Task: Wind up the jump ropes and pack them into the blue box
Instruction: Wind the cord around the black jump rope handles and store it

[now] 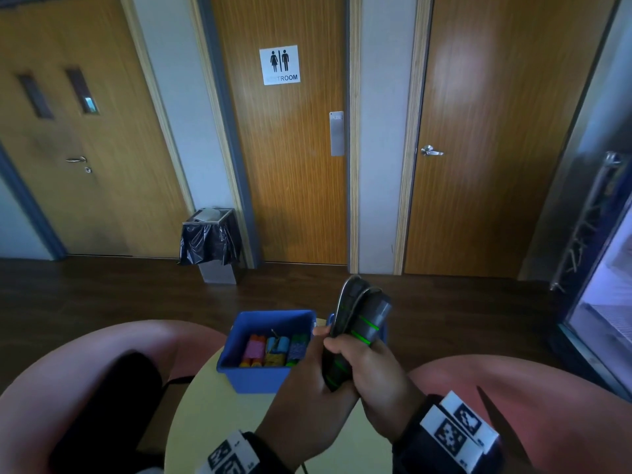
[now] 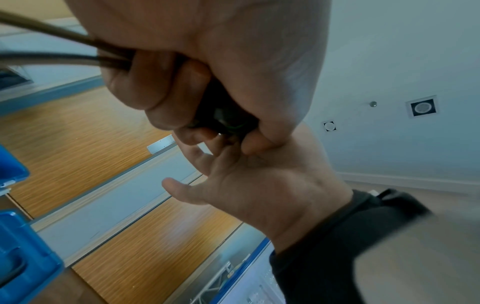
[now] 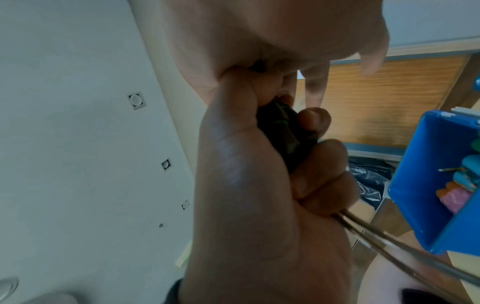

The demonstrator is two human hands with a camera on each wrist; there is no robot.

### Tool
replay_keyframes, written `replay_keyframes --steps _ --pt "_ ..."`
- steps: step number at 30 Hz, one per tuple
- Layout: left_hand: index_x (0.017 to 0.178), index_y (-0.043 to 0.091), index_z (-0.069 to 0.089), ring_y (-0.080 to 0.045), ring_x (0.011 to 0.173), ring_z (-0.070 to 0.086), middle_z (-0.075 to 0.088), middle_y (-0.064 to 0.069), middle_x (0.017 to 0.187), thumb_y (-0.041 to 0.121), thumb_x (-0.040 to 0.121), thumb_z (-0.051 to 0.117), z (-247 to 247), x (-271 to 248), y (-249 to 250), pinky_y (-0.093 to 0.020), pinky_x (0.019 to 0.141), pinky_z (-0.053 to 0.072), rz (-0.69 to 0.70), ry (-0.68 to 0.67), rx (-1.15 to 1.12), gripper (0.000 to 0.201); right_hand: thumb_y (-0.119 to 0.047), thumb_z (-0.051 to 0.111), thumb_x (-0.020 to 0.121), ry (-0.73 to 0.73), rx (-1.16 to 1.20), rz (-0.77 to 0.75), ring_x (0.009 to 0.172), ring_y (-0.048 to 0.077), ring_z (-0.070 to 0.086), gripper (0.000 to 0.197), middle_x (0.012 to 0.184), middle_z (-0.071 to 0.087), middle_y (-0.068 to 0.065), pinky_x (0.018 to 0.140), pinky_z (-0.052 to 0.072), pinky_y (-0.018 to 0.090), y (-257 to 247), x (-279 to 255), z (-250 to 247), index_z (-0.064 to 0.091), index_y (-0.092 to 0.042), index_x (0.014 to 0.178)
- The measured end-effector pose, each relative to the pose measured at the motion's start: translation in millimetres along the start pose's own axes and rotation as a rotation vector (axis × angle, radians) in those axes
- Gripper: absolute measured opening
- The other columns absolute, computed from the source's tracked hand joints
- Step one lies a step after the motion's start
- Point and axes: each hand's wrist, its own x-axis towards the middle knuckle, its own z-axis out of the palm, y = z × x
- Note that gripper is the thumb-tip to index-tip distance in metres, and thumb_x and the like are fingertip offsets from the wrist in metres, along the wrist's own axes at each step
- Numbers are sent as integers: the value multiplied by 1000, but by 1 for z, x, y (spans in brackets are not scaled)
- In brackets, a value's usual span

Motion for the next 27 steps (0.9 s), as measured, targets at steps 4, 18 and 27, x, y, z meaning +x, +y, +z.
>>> replay_keyframes --steps 4,18,27 --pt "113 38 54 1 86 66 67 16 92 32 85 71 -1 -2 -2 -25 75 54 -19 -15 65 33 -6 67 88 14 -154 4 78 24 70 13 80 72 15 73 54 35 -1 0 -4 73 -13 78" --pt "103 38 51 -9 82 64 66 8 91 52 74 56 -35 -8 -21 -38 77 55 -179 -169 341 33 -86 55 67 -438 -991 129 67 6 64 73 77 71 -3 70 53 26 -9 -7 -28 71 -18 88" --pt "115 29 50 -21 91 64 65 2 102 43 76 57 -46 -10 -10 -44 84 54 -252 -558 685 42 -62 69 73 -510 -2048 -647 115 31 48 92 128 50 9 95 40 49 7 -12 -24 38 -7 140"
